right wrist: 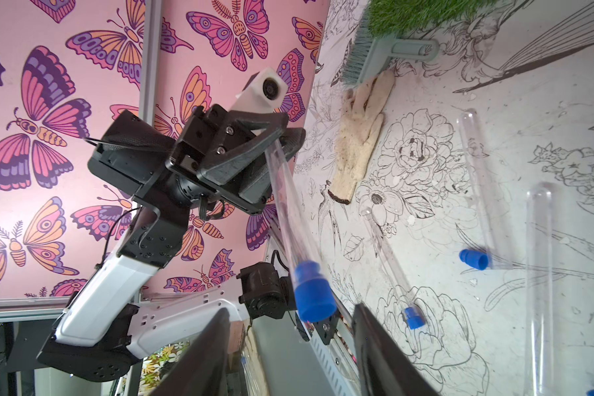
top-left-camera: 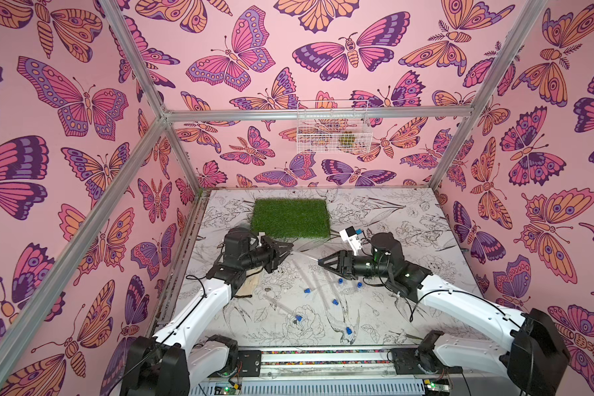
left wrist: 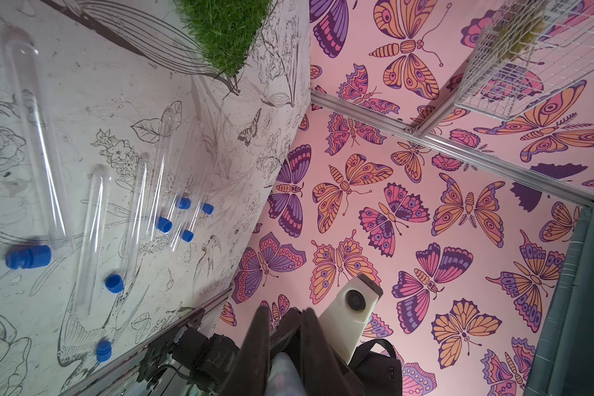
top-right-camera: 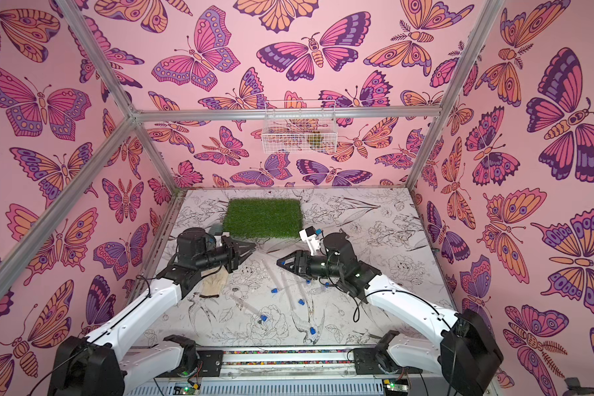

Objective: Remove stoppers from test tubes
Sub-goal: Open the stopper on the test tube.

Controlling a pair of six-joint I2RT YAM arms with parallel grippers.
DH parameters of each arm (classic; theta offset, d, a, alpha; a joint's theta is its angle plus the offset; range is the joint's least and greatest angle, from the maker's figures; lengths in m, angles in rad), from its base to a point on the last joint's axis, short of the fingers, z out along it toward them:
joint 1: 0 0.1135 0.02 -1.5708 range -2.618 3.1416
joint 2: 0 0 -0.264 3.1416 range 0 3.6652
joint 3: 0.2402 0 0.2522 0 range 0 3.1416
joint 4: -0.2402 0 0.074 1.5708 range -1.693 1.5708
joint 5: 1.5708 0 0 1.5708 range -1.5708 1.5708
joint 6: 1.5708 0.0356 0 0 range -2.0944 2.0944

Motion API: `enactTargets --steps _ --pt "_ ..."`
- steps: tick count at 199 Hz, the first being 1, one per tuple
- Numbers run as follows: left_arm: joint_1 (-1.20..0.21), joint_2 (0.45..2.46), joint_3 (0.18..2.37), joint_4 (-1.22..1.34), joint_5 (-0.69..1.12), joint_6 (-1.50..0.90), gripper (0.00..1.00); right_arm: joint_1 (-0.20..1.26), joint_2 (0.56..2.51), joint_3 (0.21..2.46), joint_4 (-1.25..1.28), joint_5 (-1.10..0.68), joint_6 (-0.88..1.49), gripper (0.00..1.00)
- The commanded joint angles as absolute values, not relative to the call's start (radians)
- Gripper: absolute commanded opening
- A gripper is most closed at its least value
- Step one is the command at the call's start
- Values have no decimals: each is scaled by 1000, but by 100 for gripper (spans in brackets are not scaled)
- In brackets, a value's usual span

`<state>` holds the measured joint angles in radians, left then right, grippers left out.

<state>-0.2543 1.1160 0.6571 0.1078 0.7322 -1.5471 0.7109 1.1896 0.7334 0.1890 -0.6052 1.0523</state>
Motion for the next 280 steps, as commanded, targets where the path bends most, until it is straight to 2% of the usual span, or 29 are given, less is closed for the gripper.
enactTargets --steps 1,37,70,94,141,182,280 --pt "-249 1112 646 152 733 -1565 2 708 1209 739 240 -626 1075 52" --pt "-249 1121 644 180 741 -1582 2 709 1216 748 253 -620 1076 41" --pt "-249 1129 643 201 748 -1593 2 708 1211 752 254 -607 1076 36" --pt "-249 1137 646 206 755 -1594 2 707 1204 752 249 -597 1072 36" --pt "-249 1135 636 210 761 -1595 2 707 1192 752 244 -578 1069 43" --pt "-249 1123 620 209 758 -1597 2 708 1195 752 272 -578 1079 43" --pt "-249 1132 622 210 759 -1592 2 707 1206 751 284 -591 1099 32"
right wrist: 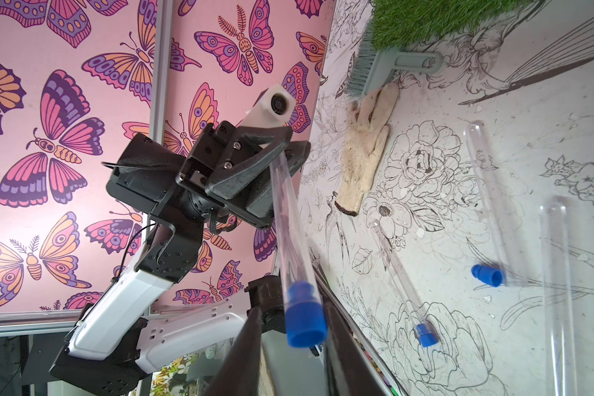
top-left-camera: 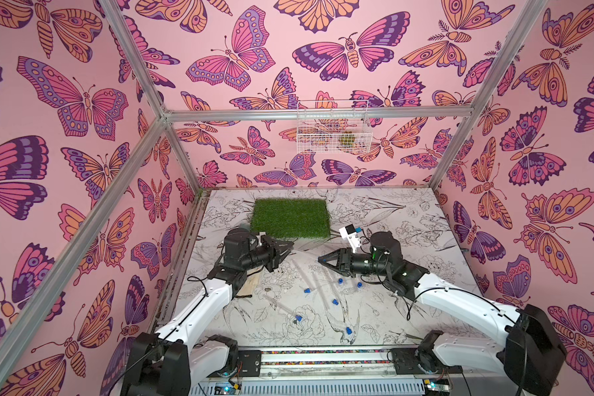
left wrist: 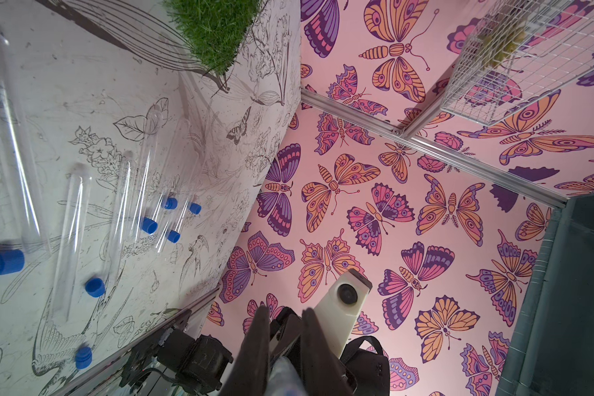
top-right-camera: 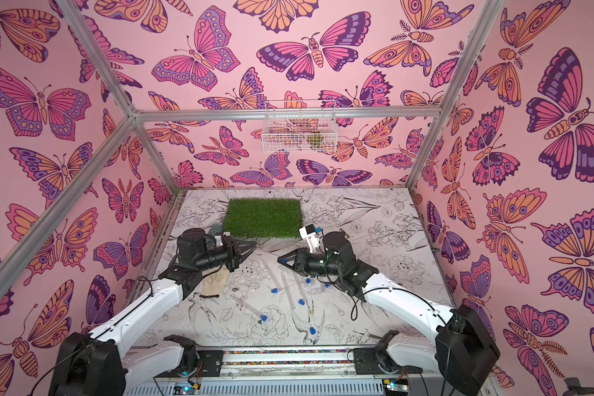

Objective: Remove stoppers from test tubes
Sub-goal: Open the stopper on the test tube.

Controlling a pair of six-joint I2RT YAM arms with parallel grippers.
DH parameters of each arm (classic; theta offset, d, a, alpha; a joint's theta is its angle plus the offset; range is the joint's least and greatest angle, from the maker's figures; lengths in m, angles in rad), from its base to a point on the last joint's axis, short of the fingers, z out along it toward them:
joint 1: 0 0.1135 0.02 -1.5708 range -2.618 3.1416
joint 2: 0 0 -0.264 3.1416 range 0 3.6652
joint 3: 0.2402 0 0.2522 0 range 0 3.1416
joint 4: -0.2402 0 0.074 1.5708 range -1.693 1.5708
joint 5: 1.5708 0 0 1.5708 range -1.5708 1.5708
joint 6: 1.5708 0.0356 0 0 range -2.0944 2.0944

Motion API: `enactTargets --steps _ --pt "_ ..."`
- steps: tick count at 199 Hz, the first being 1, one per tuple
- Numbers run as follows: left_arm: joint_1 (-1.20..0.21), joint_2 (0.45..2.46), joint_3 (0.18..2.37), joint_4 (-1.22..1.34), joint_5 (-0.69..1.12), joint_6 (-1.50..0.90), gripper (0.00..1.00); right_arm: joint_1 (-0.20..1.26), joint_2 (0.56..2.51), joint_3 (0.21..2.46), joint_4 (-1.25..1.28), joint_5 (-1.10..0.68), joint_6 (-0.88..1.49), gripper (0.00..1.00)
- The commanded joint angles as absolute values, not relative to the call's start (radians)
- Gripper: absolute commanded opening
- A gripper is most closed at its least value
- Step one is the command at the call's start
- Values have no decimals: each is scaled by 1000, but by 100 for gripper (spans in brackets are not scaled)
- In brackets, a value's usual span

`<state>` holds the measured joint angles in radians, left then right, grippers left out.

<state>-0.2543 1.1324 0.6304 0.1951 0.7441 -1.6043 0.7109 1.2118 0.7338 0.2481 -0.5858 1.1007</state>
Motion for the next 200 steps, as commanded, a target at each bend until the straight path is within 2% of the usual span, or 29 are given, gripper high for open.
enactTargets --steps 1,38,147,166,200 --pt "-249 1132 623 209 759 -1592 2 707 1205 751 283 -590 1099 32" --pt "-250 1132 622 211 761 -1594 2 708 1208 752 271 -580 1091 41" --pt "-250 1130 612 212 770 -1593 1 707 1221 737 296 -545 1100 42" --pt "-250 1134 607 216 771 -1594 1 707 1224 739 298 -549 1099 40" --pt "-251 1135 605 216 773 -1591 1 707 1221 739 298 -545 1098 31"
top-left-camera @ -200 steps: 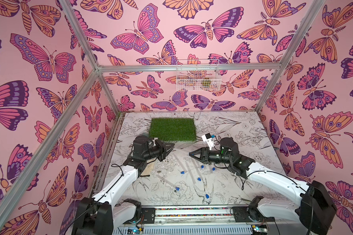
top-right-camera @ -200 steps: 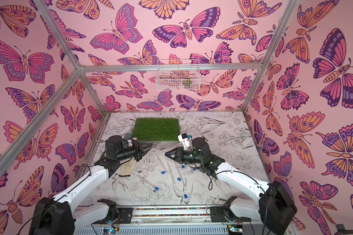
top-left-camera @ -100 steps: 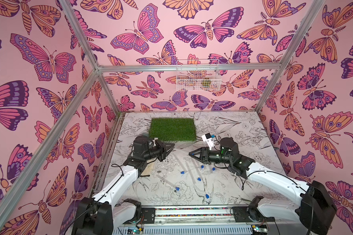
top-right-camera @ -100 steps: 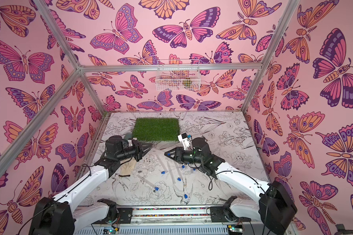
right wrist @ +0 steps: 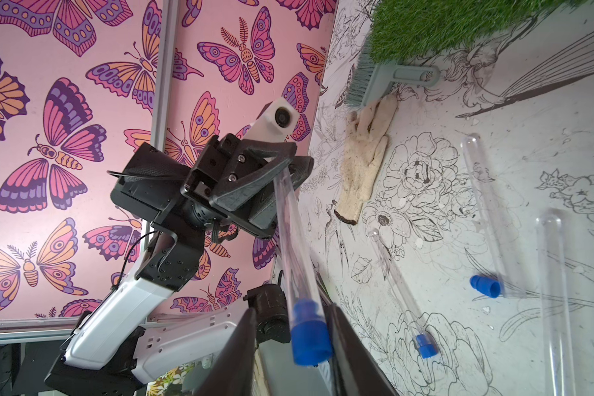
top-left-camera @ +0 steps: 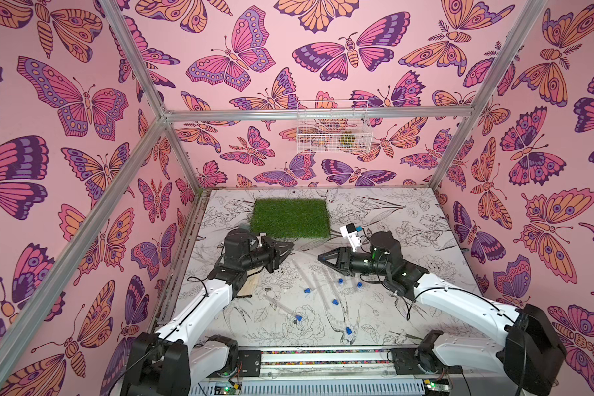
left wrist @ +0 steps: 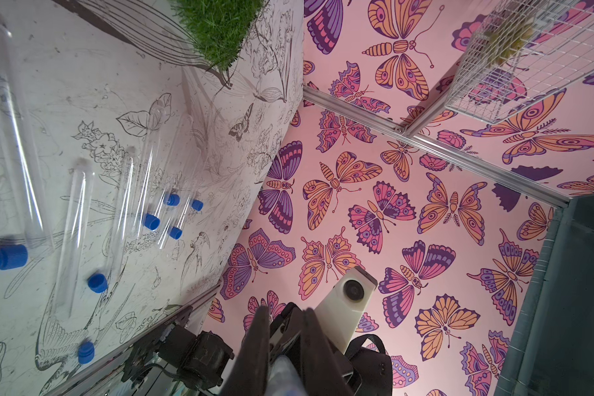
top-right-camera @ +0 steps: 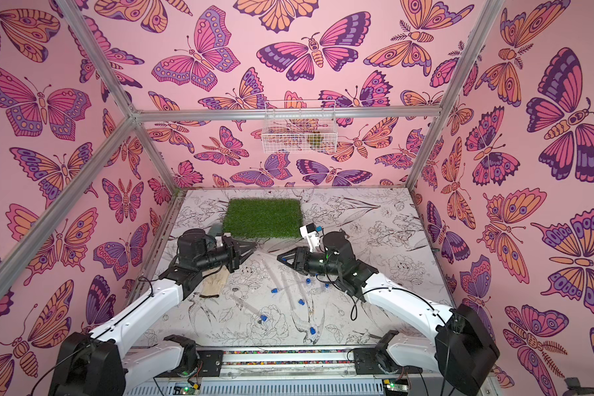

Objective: Remove stoppers from test tubes
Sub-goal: Open the stopper on the test tube.

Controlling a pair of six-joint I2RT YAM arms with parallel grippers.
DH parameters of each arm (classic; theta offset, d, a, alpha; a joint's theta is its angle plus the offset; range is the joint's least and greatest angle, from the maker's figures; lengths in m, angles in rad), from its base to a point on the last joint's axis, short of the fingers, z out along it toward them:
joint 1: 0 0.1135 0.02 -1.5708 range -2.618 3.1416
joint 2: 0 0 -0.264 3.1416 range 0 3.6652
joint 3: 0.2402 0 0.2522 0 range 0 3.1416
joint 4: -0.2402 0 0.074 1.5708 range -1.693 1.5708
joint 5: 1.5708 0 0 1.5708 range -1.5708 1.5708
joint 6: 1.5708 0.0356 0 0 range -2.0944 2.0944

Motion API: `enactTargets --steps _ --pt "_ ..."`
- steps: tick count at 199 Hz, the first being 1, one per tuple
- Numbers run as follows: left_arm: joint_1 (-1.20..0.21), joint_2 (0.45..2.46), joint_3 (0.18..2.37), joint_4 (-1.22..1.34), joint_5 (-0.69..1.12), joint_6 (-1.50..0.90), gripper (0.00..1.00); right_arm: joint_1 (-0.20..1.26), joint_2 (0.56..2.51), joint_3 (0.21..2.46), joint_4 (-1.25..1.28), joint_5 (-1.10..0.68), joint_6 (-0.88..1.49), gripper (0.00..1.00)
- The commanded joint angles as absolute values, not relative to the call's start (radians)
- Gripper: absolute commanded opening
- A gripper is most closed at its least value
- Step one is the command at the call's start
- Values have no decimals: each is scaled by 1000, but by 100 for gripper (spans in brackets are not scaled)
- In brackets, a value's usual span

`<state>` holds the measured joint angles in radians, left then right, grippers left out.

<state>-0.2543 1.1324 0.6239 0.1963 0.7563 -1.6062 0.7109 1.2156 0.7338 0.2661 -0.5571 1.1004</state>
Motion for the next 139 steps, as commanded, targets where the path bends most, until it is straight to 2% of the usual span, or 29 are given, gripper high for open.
enactTargets --steps 1,91,139 --pt "-250 1135 605 216 773 -1592 1 707 1222 739 298 -545 1099 31" --pt "-245 1144 600 225 782 -1594 0 708 1225 736 286 -530 1100 17" --pt "-232 1144 592 231 779 -1600 0 708 1218 736 272 -521 1090 17"
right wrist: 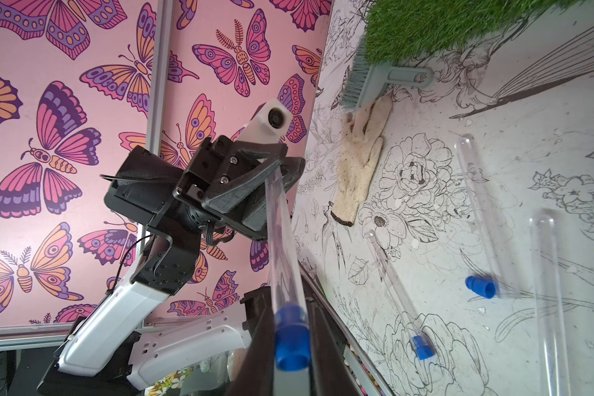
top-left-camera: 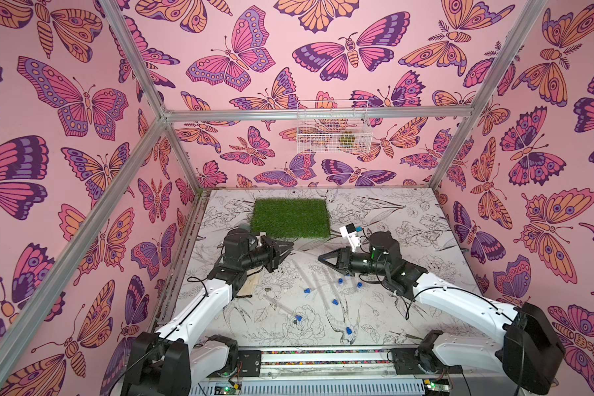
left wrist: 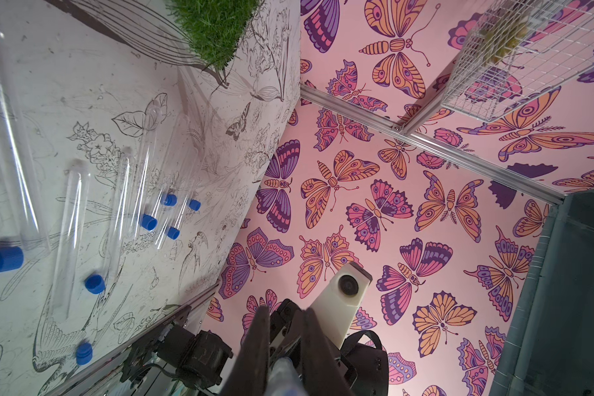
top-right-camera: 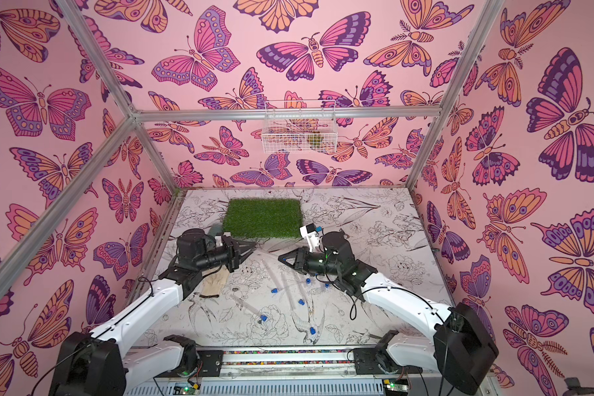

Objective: Remove stoppers from test tubes
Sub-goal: Open the stopper on the test tube.

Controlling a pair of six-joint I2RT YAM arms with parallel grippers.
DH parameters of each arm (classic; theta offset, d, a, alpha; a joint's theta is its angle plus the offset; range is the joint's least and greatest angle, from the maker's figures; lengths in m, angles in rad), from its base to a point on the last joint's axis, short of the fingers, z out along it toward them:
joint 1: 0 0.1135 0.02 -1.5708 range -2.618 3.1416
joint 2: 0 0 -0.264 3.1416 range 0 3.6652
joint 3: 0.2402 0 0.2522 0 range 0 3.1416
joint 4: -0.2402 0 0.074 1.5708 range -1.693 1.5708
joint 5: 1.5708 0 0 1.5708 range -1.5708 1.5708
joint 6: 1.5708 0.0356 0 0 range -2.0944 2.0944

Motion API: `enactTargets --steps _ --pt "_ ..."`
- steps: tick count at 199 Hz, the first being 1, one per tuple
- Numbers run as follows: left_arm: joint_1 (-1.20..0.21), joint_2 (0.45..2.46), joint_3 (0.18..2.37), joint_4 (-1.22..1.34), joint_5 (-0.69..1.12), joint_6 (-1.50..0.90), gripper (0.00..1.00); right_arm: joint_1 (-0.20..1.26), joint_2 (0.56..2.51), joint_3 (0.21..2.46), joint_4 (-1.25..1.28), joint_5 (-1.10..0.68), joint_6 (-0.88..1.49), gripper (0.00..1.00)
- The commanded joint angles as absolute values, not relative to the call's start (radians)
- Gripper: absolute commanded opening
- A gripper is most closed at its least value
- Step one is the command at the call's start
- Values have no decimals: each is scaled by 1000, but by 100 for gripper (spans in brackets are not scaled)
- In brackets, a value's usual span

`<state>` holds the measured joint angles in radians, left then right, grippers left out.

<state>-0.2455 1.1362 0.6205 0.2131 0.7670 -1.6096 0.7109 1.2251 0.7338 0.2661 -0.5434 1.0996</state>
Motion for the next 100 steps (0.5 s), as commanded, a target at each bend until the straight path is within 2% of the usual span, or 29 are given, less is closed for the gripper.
enactTargets --steps 1,100 --pt "-232 1144 592 231 779 -1600 0 707 1216 736 271 -521 1089 17" --pt "-169 1146 565 220 786 -1587 0 700 1142 697 206 -506 1070 15"
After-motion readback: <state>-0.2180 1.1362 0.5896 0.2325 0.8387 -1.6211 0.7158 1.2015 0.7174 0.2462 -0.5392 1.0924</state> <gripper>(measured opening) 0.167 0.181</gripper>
